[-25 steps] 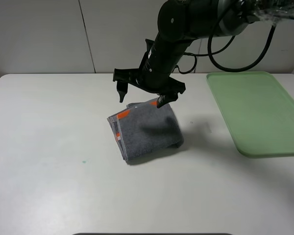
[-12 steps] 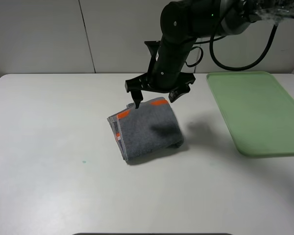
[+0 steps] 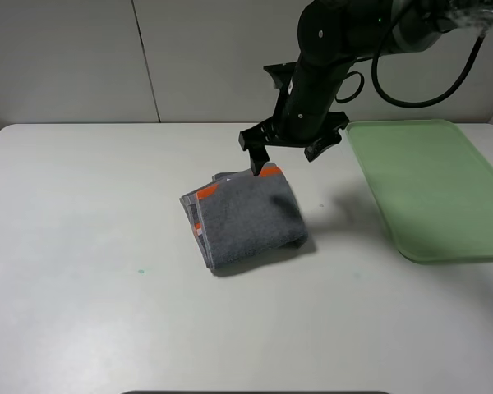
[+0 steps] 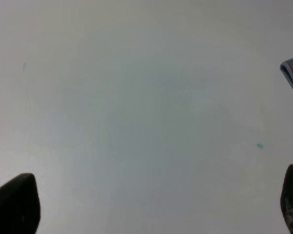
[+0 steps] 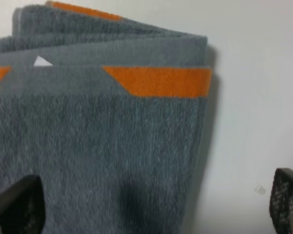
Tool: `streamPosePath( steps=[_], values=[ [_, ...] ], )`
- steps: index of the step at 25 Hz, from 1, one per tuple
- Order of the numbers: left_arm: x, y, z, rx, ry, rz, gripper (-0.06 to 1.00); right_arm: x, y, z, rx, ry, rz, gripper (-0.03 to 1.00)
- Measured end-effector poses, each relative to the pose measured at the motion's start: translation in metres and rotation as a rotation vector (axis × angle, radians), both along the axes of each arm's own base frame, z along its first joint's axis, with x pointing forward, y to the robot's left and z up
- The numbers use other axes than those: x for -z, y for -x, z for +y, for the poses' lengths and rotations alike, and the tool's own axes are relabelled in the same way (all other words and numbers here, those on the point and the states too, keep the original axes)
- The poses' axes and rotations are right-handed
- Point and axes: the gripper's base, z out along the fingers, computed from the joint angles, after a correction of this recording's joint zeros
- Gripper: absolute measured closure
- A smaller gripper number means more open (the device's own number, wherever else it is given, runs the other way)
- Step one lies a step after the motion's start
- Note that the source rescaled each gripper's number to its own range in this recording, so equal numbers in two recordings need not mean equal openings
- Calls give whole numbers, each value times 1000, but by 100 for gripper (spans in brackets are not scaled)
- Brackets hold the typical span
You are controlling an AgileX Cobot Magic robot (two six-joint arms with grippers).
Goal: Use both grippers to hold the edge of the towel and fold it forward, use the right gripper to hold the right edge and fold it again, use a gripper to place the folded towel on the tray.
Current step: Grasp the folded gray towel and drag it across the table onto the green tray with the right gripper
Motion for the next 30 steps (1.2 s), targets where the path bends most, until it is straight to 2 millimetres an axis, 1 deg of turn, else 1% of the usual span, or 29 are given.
streamPosePath(
  steps=[4,7,16,21,27,28,29,30],
  values=[
    [0,0,0,0,0,0,-4,24,0,-1,-16,47,74,-3],
    [0,0,0,0,0,0,-4,38,-1,0,-28,68,102,-3],
    [0,0,0,0,0,0,-4,65,-2,0,-50,104,148,-3],
    [0,0,0,0,0,0,-4,74,-2,0,-68,111,154,-3],
    [0,0,0,0,0,0,-4,76,-2,1,-70,111,158,-3],
    [0,0,0,0,0,0,-4,76,-2,1,-70,110,157,-1],
    [0,0,0,0,0,0,-4,76,-2,1,-69,109,157,5],
    [0,0,0,0,0,0,-4,76,-2,1,-67,106,159,14]
  ],
)
